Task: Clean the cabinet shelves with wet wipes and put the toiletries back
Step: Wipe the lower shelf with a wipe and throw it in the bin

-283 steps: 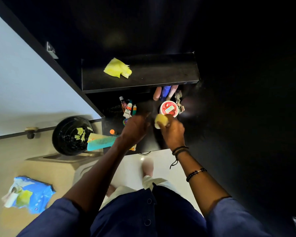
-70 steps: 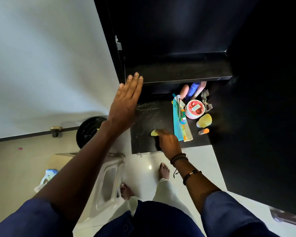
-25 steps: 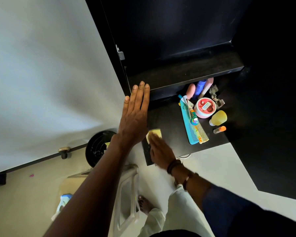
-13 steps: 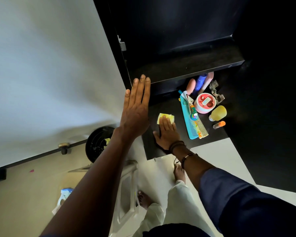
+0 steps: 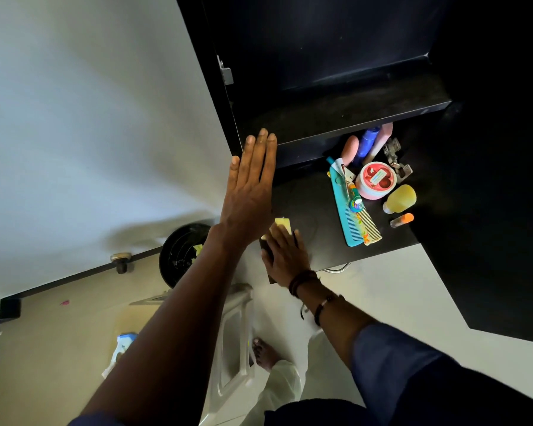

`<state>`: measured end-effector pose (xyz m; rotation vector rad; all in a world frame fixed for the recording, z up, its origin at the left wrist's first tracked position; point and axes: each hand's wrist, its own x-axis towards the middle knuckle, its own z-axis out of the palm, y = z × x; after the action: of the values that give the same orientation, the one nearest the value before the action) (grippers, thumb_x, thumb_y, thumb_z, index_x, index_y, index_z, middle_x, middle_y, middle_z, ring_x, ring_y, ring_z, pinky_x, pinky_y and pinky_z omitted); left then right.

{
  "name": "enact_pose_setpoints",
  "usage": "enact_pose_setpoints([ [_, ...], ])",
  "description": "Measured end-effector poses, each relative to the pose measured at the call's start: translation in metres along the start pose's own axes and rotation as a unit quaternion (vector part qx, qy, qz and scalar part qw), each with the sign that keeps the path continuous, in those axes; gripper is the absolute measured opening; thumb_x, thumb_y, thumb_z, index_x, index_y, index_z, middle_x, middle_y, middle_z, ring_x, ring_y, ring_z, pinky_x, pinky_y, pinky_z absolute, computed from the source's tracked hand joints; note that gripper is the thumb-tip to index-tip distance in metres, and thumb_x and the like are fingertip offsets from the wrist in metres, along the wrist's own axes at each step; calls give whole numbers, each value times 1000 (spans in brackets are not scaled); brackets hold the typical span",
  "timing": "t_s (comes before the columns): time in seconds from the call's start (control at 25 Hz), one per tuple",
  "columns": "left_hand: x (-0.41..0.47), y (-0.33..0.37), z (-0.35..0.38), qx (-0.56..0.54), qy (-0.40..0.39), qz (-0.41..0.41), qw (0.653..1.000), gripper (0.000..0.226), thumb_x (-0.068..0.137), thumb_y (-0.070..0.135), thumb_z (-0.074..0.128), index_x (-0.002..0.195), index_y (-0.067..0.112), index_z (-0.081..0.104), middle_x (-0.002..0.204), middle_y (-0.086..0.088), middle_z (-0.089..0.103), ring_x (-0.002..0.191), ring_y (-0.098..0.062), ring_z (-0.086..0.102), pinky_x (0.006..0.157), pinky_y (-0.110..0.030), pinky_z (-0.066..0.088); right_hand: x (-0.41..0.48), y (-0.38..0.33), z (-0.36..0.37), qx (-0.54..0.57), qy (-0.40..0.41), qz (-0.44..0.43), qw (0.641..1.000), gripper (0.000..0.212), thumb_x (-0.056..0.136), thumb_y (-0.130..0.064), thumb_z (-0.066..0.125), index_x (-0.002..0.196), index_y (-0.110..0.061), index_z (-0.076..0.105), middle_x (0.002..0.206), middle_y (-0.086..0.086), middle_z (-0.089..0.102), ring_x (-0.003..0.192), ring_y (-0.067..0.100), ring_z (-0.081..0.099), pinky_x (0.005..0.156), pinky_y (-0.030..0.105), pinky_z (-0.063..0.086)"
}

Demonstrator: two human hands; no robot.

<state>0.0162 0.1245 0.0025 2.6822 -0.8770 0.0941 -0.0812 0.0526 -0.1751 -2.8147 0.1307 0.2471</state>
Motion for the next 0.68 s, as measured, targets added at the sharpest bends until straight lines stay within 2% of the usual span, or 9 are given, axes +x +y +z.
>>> enact_pose_setpoints([
  [0.08, 0, 1, 0, 5, -11, -6, 1000, 108, 61, -15, 49, 149, 10, -7, 159, -11, -8, 142, -21, -20, 114, -39, -11, 27, -4, -7, 16, -16, 15, 1000, 62, 88, -47, 21, 136, -21, 50, 143, 3, 49, 135, 24, 43, 113, 49, 26],
  [0.2, 0, -1, 2, 12, -10, -8, 1000, 110, 64, -12, 55, 149, 13, -10, 159, -9, -11, 141, -20, -22, 113, -38, -13, 4, -12, 1, 22, -5, 21, 1000, 57, 88, -46, 31, 133, -20, 54, 139, 3, 54, 130, 22, 49, 107, 47, 36],
  [0.32, 1, -3, 5, 11, -7, -5, 1000, 110, 69, -7, 63, 150, 13, -9, 159, -9, -8, 142, -21, -21, 113, -38, -12, -67, 1, 13, 9, -12, -26, 1000, 58, 93, -48, 35, 145, -21, 37, 151, 0, 38, 138, 19, 39, 111, 44, 27],
  [0.36, 0, -3, 5, 9, -7, -5, 1000, 110, 69, -7, 64, 150, 13, -9, 159, -9, -8, 142, -21, -21, 114, -38, -12, -88, 12, 13, 4, -18, -13, 1000, 60, 94, -51, 32, 148, -24, 30, 154, -1, 32, 141, 19, 33, 114, 44, 26],
  [0.44, 0, -2, 4, 7, -5, -4, 1000, 110, 69, -9, 62, 150, 13, -8, 159, -9, -7, 142, -21, -21, 114, -38, -11, -112, 45, 13, -16, -4, 68, 998, 64, 95, -58, 25, 150, -27, 23, 156, -3, 27, 144, 20, 27, 116, 45, 23],
  [0.56, 1, -1, 6, 6, 1, -6, 1000, 109, 68, -11, 61, 150, 13, -6, 159, -11, -5, 142, -22, -20, 115, -40, -9, -101, 80, 0, -43, 13, 127, 991, 68, 94, -60, 23, 147, -18, 34, 151, 3, 37, 141, 23, 34, 119, 41, 12],
  [0.6, 0, -1, 7, 8, 2, -7, 1000, 108, 68, -11, 61, 150, 12, -5, 159, -11, -5, 142, -23, -19, 115, -40, -8, -89, 82, -5, -40, 17, 125, 991, 69, 94, -59, 20, 145, -16, 38, 149, 6, 41, 139, 25, 37, 119, 42, 15],
  [0.68, 1, -1, 7, 14, 0, -8, 1000, 107, 68, -13, 59, 150, 11, -5, 159, -12, -5, 142, -23, -19, 115, -40, -9, -60, 69, -11, -25, 26, 104, 994, 70, 97, -56, 13, 139, -11, 47, 143, 10, 49, 132, 28, 47, 112, 46, 30],
])
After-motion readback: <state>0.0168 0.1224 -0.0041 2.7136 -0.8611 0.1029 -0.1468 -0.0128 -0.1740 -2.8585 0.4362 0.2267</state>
